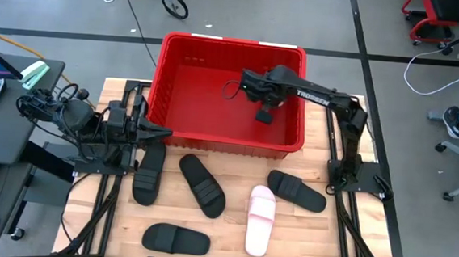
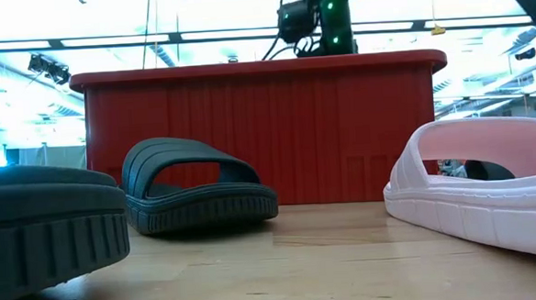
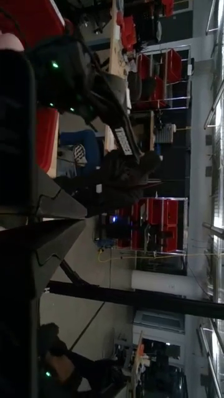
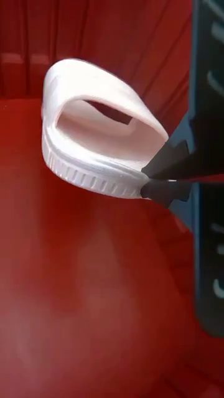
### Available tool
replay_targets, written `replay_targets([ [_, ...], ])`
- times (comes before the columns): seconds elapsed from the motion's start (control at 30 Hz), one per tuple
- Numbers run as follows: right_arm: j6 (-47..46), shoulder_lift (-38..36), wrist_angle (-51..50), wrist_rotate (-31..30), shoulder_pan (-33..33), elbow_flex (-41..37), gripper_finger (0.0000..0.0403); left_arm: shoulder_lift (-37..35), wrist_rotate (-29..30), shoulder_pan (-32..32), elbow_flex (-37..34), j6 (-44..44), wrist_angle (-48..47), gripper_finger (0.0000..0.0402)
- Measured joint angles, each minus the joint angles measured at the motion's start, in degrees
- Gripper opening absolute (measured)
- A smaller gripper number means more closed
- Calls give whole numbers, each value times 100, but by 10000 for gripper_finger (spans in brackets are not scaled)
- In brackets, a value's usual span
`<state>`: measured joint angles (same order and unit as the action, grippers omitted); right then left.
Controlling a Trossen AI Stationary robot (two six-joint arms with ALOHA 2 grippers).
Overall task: Pick and place slides into bin
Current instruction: Put the pink slide into the red bin
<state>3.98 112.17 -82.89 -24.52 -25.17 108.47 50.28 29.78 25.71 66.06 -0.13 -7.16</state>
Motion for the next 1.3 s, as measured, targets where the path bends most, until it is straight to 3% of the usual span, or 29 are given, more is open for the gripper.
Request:
replay_targets([
  [0.17,130,212,-7,-223,-28,0,0,0,-2,0,0,-501,-4,15],
  [0.47,-96,493,-177,-201,-28,0,2,1,0,0,0,-571,-38,19],
  [0.8,202,462,-198,-224,-52,-11,59,2,-2,0,0,-573,-37,14],
  [0.93,123,377,-127,-218,-17,-11,64,2,-2,0,0,-573,-39,13],
  [1.0,138,364,-129,-129,-13,-11,61,2,-2,1,0,-573,-39,16],
  [1.17,-174,386,-122,776,-50,-11,60,2,-2,0,0,-722,-57,20],
  [1.3,-436,434,-129,840,-79,-11,79,2,-2,0,0,-754,-59,14],
])
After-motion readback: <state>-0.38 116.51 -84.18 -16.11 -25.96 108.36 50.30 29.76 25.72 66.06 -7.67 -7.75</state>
